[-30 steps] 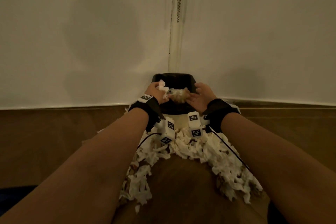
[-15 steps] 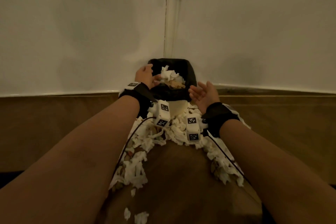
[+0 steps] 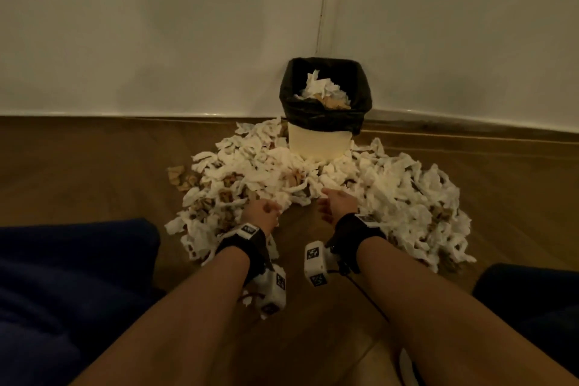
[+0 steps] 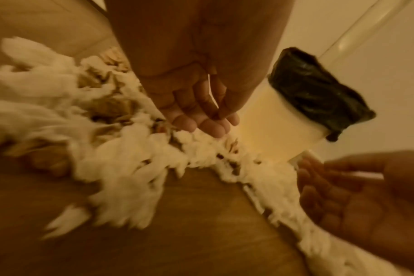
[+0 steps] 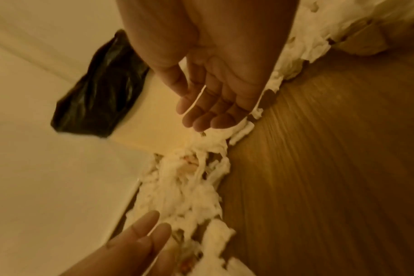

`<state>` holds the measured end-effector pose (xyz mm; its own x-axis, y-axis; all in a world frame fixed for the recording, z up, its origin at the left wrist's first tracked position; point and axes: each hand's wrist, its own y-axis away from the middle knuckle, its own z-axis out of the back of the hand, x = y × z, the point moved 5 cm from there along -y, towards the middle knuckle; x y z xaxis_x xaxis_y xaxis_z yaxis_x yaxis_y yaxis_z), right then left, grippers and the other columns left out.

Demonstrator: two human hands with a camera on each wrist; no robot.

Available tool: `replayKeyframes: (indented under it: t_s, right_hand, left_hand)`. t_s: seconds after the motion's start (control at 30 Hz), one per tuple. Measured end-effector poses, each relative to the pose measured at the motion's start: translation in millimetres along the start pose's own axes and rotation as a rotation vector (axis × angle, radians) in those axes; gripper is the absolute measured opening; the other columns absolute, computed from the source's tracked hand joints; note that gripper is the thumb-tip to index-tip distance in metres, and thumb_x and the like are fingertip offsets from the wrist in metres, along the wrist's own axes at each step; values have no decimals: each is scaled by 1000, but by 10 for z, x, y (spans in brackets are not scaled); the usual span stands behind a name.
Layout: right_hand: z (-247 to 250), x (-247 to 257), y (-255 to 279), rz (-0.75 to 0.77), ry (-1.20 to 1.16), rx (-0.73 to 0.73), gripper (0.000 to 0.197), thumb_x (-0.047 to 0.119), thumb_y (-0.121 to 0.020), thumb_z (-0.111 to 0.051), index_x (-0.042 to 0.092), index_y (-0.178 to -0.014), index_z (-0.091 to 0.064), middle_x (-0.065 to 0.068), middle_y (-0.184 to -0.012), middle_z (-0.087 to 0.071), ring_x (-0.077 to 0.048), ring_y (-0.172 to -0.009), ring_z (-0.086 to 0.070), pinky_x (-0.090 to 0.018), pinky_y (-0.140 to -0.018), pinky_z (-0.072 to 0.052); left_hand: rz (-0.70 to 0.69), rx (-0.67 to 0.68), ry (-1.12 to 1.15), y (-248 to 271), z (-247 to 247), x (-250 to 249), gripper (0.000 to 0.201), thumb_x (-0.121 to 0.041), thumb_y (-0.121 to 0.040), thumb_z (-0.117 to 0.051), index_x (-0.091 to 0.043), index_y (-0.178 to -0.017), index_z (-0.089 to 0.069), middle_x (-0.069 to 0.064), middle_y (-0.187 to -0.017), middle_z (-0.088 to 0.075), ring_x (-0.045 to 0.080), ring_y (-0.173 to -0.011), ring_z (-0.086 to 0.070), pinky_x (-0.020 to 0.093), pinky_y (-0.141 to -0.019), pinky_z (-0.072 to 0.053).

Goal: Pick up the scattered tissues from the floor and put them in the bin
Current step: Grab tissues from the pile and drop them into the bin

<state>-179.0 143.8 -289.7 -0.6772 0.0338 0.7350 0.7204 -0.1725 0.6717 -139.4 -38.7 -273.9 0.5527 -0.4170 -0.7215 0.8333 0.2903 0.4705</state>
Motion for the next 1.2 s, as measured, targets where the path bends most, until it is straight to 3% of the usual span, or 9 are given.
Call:
replayKeyframes:
  t_s: [0.17, 0.33, 0.47, 0.6, 0.73, 0.93, 1.0, 1.1, 1.2]
  right_hand:
    - [-212, -81, 130, 186, 455, 173, 28, 16, -98, -39, 13, -105, -65, 2, -72, -61, -12, -63, -56, -24, -56, -46]
    - [-454, -222, 312, 365, 938, 394, 26, 11, -95, -42, 15, -104, -66, -6, -95, -69, -13, -76, -59, -31, -76, -51]
    - [-508, -274, 362, 416, 1064, 448, 27, 11, -93, -42, 14, -104, -66, -10, -102, -69, -17, -79, -60, -29, -71, -49]
    - [-490, -329, 364, 444, 1173, 475, 27, 11, -94, -42, 15, -106, -66, -10, -107, -66, -22, -90, -61, -27, -70, -44]
    - [-477, -391, 369, 453, 1230, 484, 26, 12, -93, -44, 13, -108, -66, -10, -110, -65, -24, -100, -62, -29, -80, -46]
    - [-563, -442, 421, 463, 1271, 511, 27, 12, -95, -44, 13, -112, -65, -9, -119, -63, -23, -102, -60, -25, -74, -43]
    - [-598, -454, 435, 464, 1270, 522, 28, 12, -95, -42, 13, -112, -65, -10, -119, -62, -21, -93, -61, -24, -69, -43]
    - [-630, -458, 441, 467, 1251, 514, 28, 14, -96, -41, 13, -113, -64, -7, -103, -64, -7, -59, -50, -17, -49, -36]
    - [-655, -467, 442, 474, 1265, 521, 28, 13, -96, -41, 14, -114, -63, -9, -104, -63, -5, -56, -44, -17, -47, -34]
  left_hand:
    - [-48, 52, -338, 164, -75, 388, 21, -16, -94, -46, -22, -83, -63, 6, -102, -65, 17, -78, -57, 29, -65, -45]
    - [-51, 163, -566, 327, -130, 793, 25, -16, -91, -45, -29, -100, -64, 1, -115, -60, 21, -104, -57, 33, -86, -50]
    - [-124, 178, -729, 462, -262, 1009, 45, -45, -89, -49, -36, -132, -40, -2, -147, -30, 27, -134, -26, 42, -107, -32]
    - [-118, 305, -816, 505, -351, 1210, 81, -70, -74, -55, -40, -142, -22, -6, -154, -10, 31, -139, -10, 48, -112, -23]
    - [-120, 357, -865, 489, -337, 1236, 87, -72, -69, -58, -36, -141, -24, -4, -151, -10, 32, -136, -12, 48, -110, -27]
    - [-83, 346, -854, 540, -374, 1142, 82, -69, -67, -64, -30, -133, -34, 4, -146, -14, 37, -133, -15, 49, -110, -27]
    - [-66, 365, -860, 558, -398, 1144, 82, -68, -66, -64, -29, -131, -34, 5, -145, -14, 37, -132, -16, 50, -108, -30]
    - [-55, 394, -895, 575, -441, 1160, 78, -64, -68, -66, -29, -130, -34, 7, -142, -15, 38, -129, -19, 50, -103, -34]
    - [-65, 409, -905, 579, -487, 1164, 70, -53, -70, -71, -28, -127, -38, 9, -143, -15, 41, -129, -21, 50, -105, -34]
